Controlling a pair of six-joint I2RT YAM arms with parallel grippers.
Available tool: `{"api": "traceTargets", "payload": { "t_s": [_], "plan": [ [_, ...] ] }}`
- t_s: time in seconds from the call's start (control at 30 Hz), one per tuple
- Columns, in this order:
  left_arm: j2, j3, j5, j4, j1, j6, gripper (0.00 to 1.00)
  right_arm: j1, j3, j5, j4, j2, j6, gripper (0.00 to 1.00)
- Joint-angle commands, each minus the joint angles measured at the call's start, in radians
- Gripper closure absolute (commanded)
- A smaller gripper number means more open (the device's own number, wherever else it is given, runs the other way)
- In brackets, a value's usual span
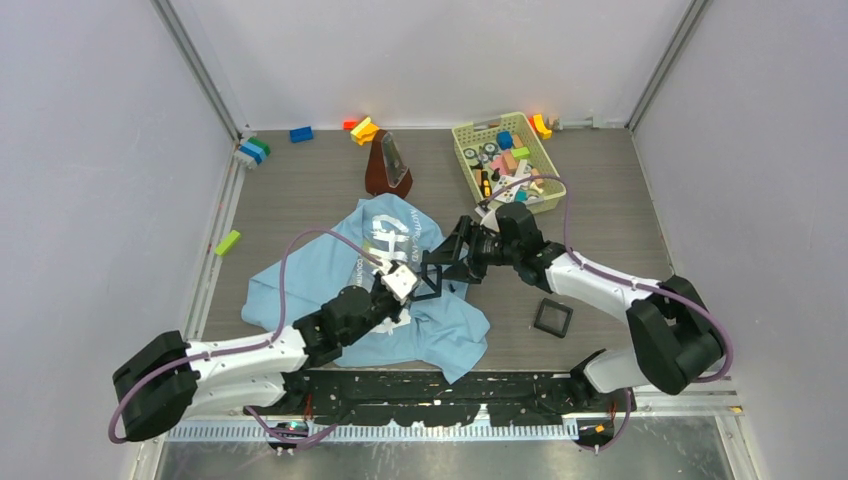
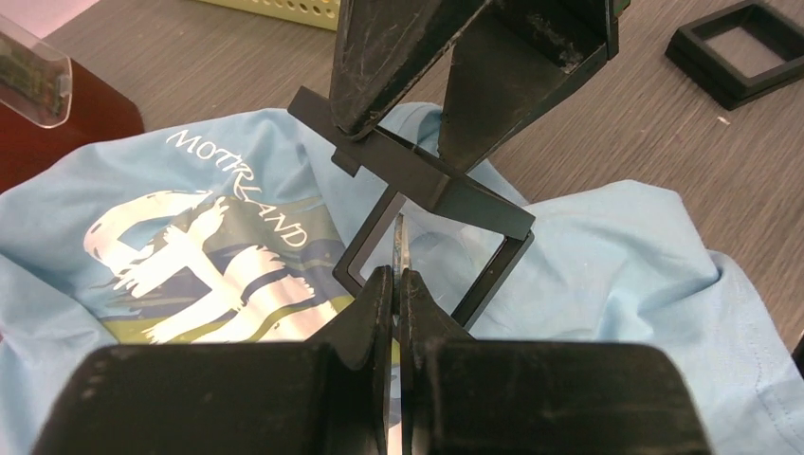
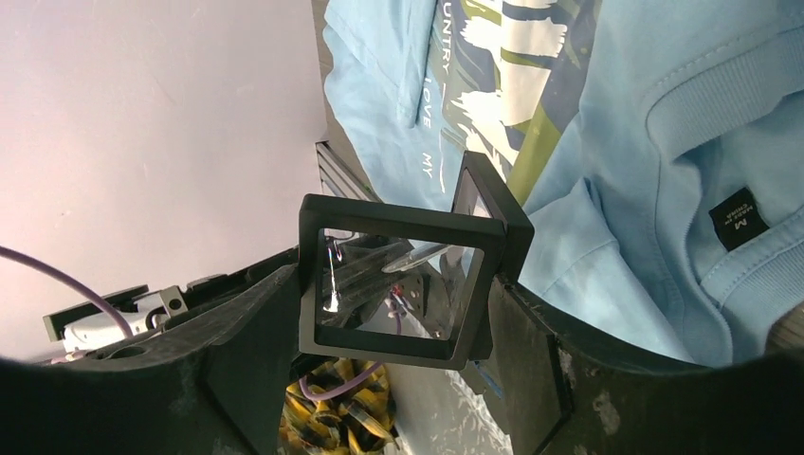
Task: Remove the brooch from the garment
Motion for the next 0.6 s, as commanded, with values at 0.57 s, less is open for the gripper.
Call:
{"api": "traceTargets", "payload": {
  "t_s": [0.57],
  "plan": [
    [0.207,0.131,-0.188,-0.069,-0.091,0.114,1.00,-0.028,-0.072,-0.062,0.352,0.186,0.080,0.70]
  ]
}}
